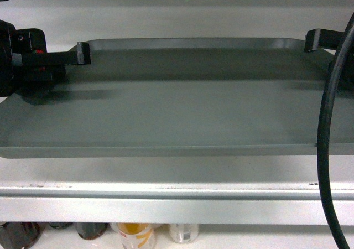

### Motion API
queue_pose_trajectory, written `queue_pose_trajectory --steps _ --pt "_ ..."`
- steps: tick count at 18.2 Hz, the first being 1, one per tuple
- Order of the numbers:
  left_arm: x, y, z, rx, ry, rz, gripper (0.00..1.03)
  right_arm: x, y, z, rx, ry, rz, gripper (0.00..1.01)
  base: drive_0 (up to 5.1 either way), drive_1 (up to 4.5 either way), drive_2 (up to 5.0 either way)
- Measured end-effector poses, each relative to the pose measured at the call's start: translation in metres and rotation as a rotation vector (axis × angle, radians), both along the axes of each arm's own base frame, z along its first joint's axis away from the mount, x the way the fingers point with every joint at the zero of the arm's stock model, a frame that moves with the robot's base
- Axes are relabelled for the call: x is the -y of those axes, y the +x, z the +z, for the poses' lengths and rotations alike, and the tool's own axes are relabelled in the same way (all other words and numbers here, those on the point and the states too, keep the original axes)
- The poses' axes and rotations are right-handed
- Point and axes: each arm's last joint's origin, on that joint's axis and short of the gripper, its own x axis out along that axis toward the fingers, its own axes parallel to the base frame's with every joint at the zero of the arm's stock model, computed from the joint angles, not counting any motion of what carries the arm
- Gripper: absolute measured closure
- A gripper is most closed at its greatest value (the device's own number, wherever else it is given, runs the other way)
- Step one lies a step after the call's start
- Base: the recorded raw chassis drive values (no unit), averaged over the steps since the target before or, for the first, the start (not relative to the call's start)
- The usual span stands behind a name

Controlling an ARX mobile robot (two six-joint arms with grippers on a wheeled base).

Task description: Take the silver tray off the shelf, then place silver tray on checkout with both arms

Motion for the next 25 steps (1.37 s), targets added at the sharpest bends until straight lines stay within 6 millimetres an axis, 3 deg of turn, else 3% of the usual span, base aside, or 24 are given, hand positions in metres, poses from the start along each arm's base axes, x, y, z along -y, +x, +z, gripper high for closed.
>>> queue_pose_trajectory --steps 25 --pt "-0.0001 -0.0002 -0.0005 0.002 0.008 -0.002 1.00 -0.0001 -0.0005 -0.0018 -0.003 0.001 -0.003 0.98 0.1 -3.95 4.2"
